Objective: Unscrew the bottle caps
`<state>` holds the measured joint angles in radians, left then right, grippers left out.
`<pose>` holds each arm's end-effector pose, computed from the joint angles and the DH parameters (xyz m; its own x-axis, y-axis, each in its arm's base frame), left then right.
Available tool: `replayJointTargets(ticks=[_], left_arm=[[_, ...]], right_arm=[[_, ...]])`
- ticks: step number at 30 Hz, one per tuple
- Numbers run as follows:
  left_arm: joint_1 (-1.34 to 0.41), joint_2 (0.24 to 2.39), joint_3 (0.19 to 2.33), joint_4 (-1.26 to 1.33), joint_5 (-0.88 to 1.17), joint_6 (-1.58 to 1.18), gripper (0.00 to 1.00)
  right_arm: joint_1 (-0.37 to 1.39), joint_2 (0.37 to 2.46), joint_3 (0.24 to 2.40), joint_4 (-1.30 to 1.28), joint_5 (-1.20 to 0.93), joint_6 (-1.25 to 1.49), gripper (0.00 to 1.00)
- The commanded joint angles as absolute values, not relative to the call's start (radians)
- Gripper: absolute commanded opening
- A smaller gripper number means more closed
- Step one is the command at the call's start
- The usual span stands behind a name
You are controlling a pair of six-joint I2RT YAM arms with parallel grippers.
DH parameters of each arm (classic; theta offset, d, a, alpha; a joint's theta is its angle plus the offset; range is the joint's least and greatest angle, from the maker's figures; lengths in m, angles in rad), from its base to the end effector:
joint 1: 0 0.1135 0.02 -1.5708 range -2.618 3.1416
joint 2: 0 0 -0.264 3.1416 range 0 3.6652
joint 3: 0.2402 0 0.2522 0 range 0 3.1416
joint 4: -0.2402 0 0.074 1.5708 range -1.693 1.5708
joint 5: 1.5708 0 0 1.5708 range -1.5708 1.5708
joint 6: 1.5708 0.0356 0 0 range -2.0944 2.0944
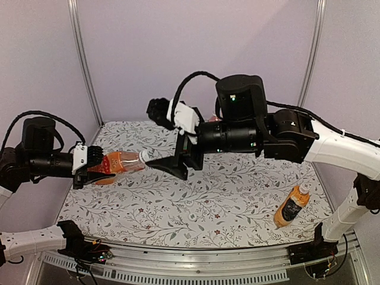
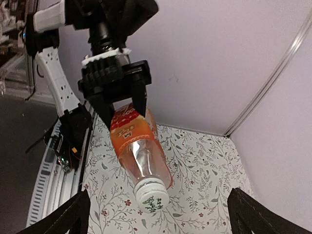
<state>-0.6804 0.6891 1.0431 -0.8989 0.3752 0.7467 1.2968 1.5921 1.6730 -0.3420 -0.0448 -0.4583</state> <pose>0.0826 -0.0836 0.3670 0.2673 0.5967 -0.7567 0.8821 0.1646 0.4415 0.0988 0.3574 0.4288 0.3680 -0.3240 -0.8715 -0.9039 0.0951 -0.4171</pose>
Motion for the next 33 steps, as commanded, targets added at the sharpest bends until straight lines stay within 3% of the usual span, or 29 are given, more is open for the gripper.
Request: replayJointTargets(ticks=[1, 5, 8, 12, 18, 24, 30, 33], left_arm=[[-0.675, 0.686, 1.008, -0.776, 0.217, 0.74, 0.15], [-0.676, 0.689, 0.99, -0.727, 0.151, 0.744, 0.15], [-0.676, 0.688, 0.989, -0.72, 0.142, 0.755, 0.15], [-0.676, 0.689, 0.994, -0.721, 0.155, 0.753, 0.15], [-0.677, 0.692, 0.997, -0.726, 0.159, 0.753, 0.15], [-0.676, 0.694, 1.002, -0.738, 0.172, 0.755, 0.15], [-0.676, 0.691, 1.002, -0.737, 0.175, 0.756, 0.15], [-0.676, 0.69, 1.002, -0.738, 0.176, 0.756, 0.15]], right_arm=[[1.173, 1.651, 1.803, -0.341, -0.319, 0.243, 0.98], [1.126, 1.774, 1.935, -0.488, -0.353, 0.543, 0.8], [1.112, 1.822, 1.956, -0.527, -0.402, 0.641, 0.77], [1.111, 1.849, 1.969, -0.538, -0.421, 0.669, 0.73], [1.108, 1.869, 1.995, -0.538, -0.427, 0.662, 0.47], [1.094, 1.892, 2.013, -0.537, -0.432, 0.662, 0.5], [1.093, 1.915, 2.033, -0.54, -0.461, 0.665, 0.36], [1.093, 1.922, 2.04, -0.541, -0.48, 0.663, 0.24]])
